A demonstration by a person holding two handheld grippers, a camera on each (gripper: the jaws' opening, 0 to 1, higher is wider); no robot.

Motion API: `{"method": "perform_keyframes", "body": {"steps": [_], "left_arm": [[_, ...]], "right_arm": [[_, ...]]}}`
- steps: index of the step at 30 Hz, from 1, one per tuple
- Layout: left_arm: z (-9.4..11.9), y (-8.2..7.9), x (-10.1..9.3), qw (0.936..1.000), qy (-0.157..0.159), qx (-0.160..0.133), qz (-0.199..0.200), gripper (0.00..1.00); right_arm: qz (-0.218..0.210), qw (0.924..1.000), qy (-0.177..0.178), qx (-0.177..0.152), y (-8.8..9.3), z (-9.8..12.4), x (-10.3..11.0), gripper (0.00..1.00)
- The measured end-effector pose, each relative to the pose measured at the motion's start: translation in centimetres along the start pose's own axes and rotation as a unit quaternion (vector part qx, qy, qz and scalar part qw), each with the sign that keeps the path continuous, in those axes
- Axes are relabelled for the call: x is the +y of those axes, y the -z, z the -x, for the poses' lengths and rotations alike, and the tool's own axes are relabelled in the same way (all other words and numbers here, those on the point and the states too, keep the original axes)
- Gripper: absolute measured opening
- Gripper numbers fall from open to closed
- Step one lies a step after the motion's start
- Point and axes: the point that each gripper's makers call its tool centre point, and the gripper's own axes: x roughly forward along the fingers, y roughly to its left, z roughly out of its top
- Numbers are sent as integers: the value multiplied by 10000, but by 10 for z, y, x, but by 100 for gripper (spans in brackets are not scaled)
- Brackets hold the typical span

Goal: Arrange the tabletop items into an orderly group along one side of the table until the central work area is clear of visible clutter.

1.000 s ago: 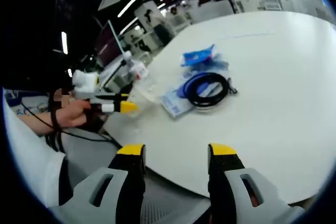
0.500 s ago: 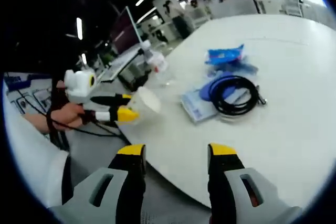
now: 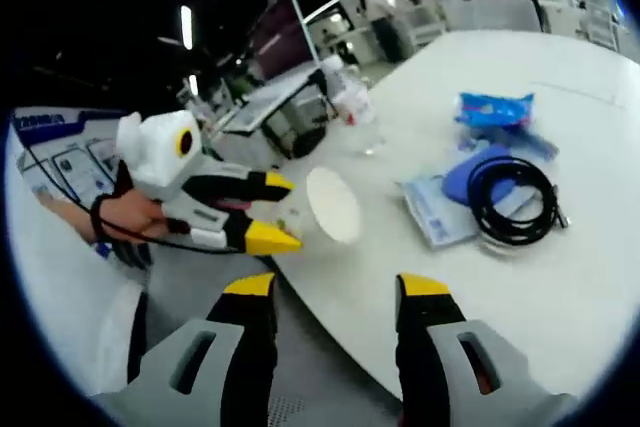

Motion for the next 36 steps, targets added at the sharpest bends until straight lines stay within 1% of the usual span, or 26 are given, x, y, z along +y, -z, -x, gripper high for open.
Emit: {"method": "perform_keyframes", "body": {"steps": [2, 5, 7, 9, 11, 17, 18, 21, 23, 25, 28, 31, 33, 34, 36], "left_arm": [[0, 0, -6, 9999, 84, 2, -126, 39], [0, 2, -14, 9993, 188, 52, -328, 39], [0, 3, -20, 9987, 277, 68, -430, 39], [0, 3, -29, 9970, 428, 82, -643, 39], [1, 3, -37, 9947, 537, 97, -872, 39], [2, -2, -50, 9908, 711, 71, -1152, 39], [2, -4, -52, 9903, 732, 55, -1178, 39], [3, -9, -58, 9863, 816, 30, -1431, 39], [2, -9, -61, 9851, 874, 32, -1480, 39], [2, -8, -63, 9832, 914, 52, -1580, 39], [1, -8, -65, 9825, 961, 48, -1593, 39], [1, -8, -68, 9821, 1017, 30, -1588, 39], [1, -8, -68, 9815, 1032, 31, -1612, 39], [0, -9, -68, 9814, 1043, 26, -1610, 39], [0, -9, -68, 9812, 1052, 16, -1617, 39]], "right_arm": [[-111, 9998, -168, -82, -3, -3, 7, 45], [-73, 9997, -227, -33, -1, -7, 11, 45], [-147, 9994, -306, -65, -1, -8, 15, 45], [-266, 9988, -398, -127, -2, -10, 18, 45], [-291, 9987, -405, -116, 0, -12, 18, 45], [-410, 9975, -575, -81, 3, -14, 24, 44], [-432, 9972, -608, -88, 3, -14, 25, 43], [-452, 9961, -747, -95, 1, -13, 31, 39], [-429, 9957, -822, -41, 3, -13, 35, 38], [-446, 9951, -886, 3, 5, -13, 37, 33], [-442, 9948, -921, 60, 7, -14, 39, 25], [-462, 9943, -962, 25, 5, -13, 42, 15], [-503, 9936, -1009, -8, 4, -13, 44, 6], [-501, 9935, -1022, -15, 4, -14, 45, 4], [-508, 9933, -1040, -18, 3, -14, 47, 4]]}}
